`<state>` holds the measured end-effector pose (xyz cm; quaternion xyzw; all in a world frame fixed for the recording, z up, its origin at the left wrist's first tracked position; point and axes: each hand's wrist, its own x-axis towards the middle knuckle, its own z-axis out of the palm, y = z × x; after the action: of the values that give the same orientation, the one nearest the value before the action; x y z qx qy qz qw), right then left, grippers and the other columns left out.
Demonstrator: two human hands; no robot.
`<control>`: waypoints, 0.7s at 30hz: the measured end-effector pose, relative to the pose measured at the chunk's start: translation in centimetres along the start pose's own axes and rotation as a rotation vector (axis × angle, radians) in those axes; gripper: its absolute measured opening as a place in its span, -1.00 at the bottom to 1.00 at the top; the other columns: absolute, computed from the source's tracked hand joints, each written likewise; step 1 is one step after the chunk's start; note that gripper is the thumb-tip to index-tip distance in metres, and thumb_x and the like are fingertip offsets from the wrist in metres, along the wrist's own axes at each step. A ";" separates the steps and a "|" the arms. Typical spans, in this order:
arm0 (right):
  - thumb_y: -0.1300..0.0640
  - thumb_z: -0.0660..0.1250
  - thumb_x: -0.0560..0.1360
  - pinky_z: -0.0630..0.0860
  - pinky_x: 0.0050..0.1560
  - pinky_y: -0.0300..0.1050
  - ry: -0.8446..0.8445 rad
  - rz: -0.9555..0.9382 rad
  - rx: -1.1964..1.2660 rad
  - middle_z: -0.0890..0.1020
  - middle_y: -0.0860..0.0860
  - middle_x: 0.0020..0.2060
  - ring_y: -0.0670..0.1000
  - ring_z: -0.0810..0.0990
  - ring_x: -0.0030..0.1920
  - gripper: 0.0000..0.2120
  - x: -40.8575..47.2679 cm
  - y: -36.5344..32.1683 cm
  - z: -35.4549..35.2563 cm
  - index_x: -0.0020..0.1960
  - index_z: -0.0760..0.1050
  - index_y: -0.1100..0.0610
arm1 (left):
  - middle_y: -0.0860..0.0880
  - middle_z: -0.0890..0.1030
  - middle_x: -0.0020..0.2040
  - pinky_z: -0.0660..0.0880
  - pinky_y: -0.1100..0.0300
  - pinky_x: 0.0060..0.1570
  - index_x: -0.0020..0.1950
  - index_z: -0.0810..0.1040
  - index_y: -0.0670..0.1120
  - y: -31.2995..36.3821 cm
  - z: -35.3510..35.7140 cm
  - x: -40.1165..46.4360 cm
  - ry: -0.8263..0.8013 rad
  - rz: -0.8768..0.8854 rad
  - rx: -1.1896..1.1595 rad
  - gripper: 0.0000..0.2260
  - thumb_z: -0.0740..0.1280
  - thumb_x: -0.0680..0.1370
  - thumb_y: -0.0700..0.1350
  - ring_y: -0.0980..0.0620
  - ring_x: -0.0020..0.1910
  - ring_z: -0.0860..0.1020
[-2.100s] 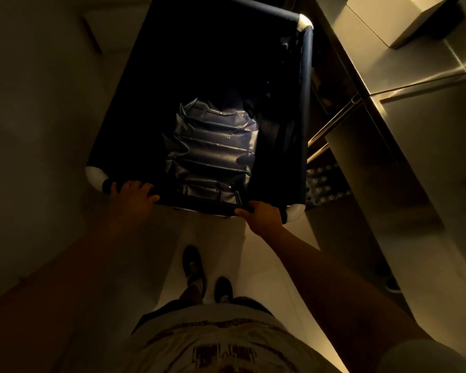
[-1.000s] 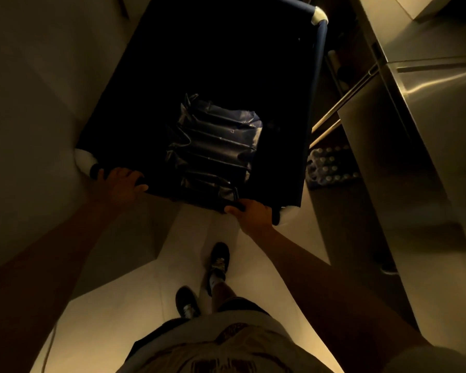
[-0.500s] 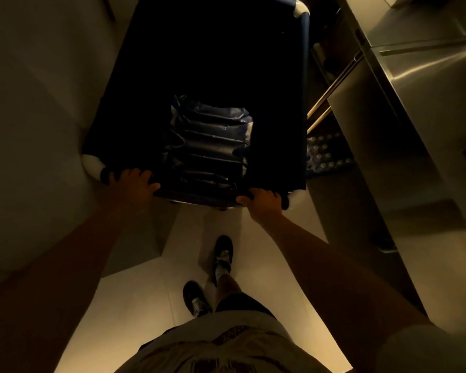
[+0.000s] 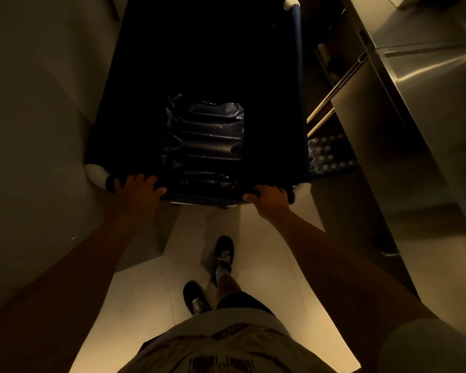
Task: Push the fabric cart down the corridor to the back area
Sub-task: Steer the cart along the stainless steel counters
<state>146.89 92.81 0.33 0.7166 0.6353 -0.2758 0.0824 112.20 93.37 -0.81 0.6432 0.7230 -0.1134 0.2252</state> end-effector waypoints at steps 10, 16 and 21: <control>-0.28 0.22 0.62 0.19 0.57 0.15 0.030 -0.069 -0.106 0.59 0.07 0.35 0.16 0.46 0.45 -0.53 3.5 0.1 -2.3 0.38 0.56 -0.05 | -0.17 0.48 0.41 0.09 -0.31 0.51 0.44 0.45 0.02 0.9 1.2 0.4 0.085 -0.050 -0.027 -0.54 0.15 0.63 0.22 -0.28 0.44 0.35; -0.23 0.24 0.63 0.17 0.58 0.16 0.044 -0.121 -0.124 0.56 0.09 0.39 0.18 0.41 0.48 -0.54 6.0 0.4 -4.0 0.42 0.54 -0.04 | -0.19 0.53 0.34 0.14 -0.32 0.47 0.38 0.51 0.03 1.5 2.6 1.2 0.114 -0.083 -0.037 -0.54 0.17 0.61 0.25 -0.31 0.35 0.42; -0.23 0.26 0.62 0.19 0.57 0.13 0.028 -0.170 -0.163 0.50 0.06 0.47 0.16 0.37 0.54 -0.52 8.0 0.8 -5.7 0.47 0.50 -0.06 | -0.23 0.55 0.29 0.14 -0.35 0.46 0.34 0.53 0.02 2.5 3.6 1.2 0.150 -0.102 -0.073 -0.58 0.18 0.62 0.23 -0.34 0.29 0.46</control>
<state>149.64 102.20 0.88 0.6547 0.7153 -0.2192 0.1081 115.24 93.17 -4.23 0.6036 0.7733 -0.0496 0.1877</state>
